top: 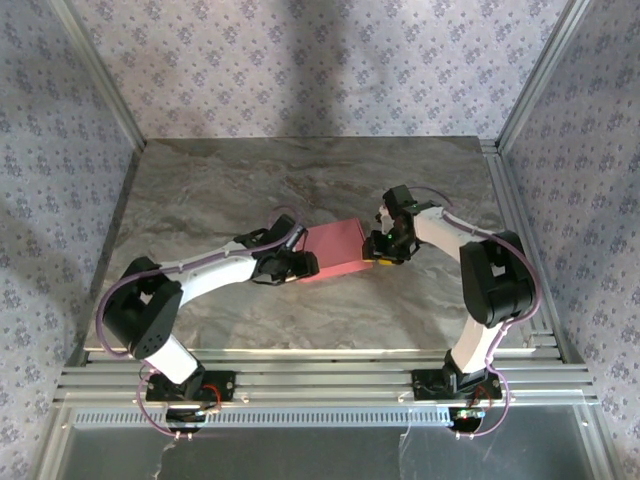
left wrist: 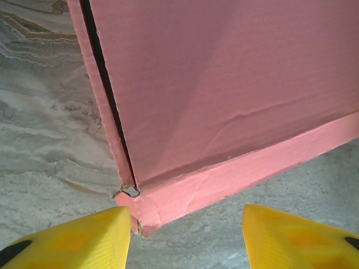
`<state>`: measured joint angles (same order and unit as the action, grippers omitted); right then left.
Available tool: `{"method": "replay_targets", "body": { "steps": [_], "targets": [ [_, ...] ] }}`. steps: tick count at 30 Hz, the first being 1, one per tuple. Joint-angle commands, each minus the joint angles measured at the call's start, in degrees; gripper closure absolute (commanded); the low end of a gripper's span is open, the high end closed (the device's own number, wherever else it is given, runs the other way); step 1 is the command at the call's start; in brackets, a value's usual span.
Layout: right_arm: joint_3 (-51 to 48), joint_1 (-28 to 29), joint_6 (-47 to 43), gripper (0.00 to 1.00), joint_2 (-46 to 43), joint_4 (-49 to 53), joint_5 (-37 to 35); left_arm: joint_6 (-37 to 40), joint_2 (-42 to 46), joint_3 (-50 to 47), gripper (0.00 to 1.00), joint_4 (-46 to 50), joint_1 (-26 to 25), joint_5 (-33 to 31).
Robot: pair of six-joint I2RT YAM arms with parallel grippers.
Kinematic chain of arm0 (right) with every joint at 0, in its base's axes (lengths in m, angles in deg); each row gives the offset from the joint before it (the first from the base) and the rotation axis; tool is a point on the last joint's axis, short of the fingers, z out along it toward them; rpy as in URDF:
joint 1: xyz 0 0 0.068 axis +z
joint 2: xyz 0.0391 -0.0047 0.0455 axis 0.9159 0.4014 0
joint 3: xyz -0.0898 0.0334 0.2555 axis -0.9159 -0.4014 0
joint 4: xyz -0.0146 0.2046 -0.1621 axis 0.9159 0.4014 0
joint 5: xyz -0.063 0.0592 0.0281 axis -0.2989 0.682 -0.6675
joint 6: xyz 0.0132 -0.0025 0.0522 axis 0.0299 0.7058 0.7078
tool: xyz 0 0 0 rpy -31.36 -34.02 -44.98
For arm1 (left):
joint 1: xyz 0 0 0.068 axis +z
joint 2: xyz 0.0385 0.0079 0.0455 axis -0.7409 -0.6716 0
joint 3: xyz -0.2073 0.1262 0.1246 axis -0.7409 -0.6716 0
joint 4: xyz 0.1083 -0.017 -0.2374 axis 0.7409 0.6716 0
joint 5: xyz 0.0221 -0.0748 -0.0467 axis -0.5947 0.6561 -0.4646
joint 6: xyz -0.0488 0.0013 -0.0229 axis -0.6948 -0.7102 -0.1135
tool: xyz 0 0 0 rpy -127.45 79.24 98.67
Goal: Fold the paper box
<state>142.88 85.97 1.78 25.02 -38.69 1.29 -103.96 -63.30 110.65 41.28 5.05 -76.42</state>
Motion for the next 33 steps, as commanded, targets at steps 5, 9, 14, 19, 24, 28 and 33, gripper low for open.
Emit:
{"method": "replay_targets", "body": {
  "steps": [5,9,14,19,24,28,33],
  "targets": [
    [1.08,0.49,0.18,0.55,1.72,0.01,1.34,2.35,-2.63,1.37,0.47,-0.75,0.27,-1.11],
    [0.99,0.59,0.4,0.57,2.12,-0.45,1.34,2.69,-3.13,0.89,0.47,-2.26,0.32,-0.85],
    [1.34,0.58,0.82,0.63,2.6,-0.81,1.69,2.55,-3.81,1.25,0.5,-2.21,0.65,-0.92],
    [1.26,0.74,1.28,0.67,2.78,-0.98,1.79,2.42,-3.29,0.2,0.54,-2.04,1.08,-1.22],
    [0.32,0.77,0.89,0.72,2.71,-0.96,1.24,2.49,-2.83,-0.84,0.58,-2.24,1.18,-1.97],
    [-0.83,0.82,0.27,0.76,2.15,-3.14,1.25,2.08,-2.5,-1.78,0.61,-3.23,1.16,-1.99],
    [-1.37,0.84,0.01,0.79,2.16,-3.58,0.92,2.24,-2.4,-1.7,0.66,-3.26,1.18,-2.16]
  ]
}}
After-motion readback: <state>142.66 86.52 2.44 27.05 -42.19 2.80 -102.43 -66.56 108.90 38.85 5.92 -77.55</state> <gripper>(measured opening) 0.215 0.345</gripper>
